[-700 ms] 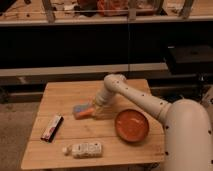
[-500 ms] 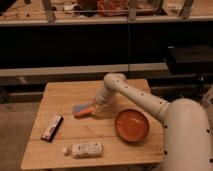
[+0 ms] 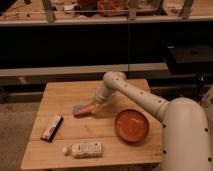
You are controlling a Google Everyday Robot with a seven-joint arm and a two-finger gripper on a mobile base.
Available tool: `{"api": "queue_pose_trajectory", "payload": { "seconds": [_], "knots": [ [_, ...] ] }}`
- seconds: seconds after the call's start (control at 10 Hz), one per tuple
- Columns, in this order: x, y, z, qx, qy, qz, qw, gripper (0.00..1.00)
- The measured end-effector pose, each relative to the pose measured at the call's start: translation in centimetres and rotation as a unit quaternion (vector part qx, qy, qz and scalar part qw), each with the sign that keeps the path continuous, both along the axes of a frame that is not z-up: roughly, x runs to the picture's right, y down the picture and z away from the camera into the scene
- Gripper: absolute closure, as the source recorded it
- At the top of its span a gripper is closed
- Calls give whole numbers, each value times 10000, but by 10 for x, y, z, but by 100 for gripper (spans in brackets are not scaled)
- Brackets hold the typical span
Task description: Place the pepper on the white sponge
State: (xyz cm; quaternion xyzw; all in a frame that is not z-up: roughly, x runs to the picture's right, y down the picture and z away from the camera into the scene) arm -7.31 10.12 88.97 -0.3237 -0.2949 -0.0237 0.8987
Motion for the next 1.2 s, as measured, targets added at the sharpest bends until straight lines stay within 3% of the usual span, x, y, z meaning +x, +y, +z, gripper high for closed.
{"api": "queue_pose_trajectory", "payload": {
  "seconds": [0.6,1.2],
  "knots": [
    [-1,-4,1,16,-23,-38,10000,31],
    [-3,-10,1,55,-64,-105,9999,29]
  ]
}}
